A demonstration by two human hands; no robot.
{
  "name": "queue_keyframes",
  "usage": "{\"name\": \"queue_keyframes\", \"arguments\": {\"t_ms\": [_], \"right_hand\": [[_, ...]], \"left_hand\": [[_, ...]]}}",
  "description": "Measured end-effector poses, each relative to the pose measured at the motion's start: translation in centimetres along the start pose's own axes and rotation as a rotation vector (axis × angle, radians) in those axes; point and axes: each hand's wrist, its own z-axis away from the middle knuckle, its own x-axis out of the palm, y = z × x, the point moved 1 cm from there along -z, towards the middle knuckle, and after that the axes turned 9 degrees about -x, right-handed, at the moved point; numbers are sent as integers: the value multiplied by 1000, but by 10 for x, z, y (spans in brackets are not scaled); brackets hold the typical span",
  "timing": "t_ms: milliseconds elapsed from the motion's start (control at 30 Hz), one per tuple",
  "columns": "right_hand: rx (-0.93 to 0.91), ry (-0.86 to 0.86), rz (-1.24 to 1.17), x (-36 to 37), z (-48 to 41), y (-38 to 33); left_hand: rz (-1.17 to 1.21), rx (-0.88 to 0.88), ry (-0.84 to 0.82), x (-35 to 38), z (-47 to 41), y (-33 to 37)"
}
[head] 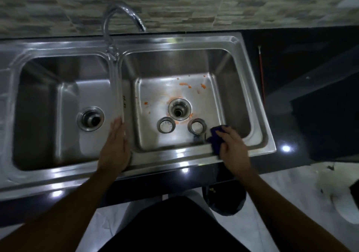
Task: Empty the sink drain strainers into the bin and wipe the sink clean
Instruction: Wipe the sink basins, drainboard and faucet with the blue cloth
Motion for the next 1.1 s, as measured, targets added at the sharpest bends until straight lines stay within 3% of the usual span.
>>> {"name": "queue_keyframes", "arguments": {"t_ms": [233,333,467,733,933,1100], "right_hand": [[-244,-157,-142,97,-6,-168],[-286,-205,-159,110,-10,-199],[-276,-160,-120,89,-5,-181],[-27,-162,-6,46,-26,-87],[96,-7,-83,39,-94,-69],[52,89,-102,46,-183,-86]], "left_hand": [[36,-9,-53,-15,-4,-18],[55,4,-84,-20,-7,-26],[39,127,-20,-26,-16,-25],[-65,192,22,-26,-75,-18],[-97,189,65,-25,-145,5],[-101,126,147,-10,-173,9]]}}
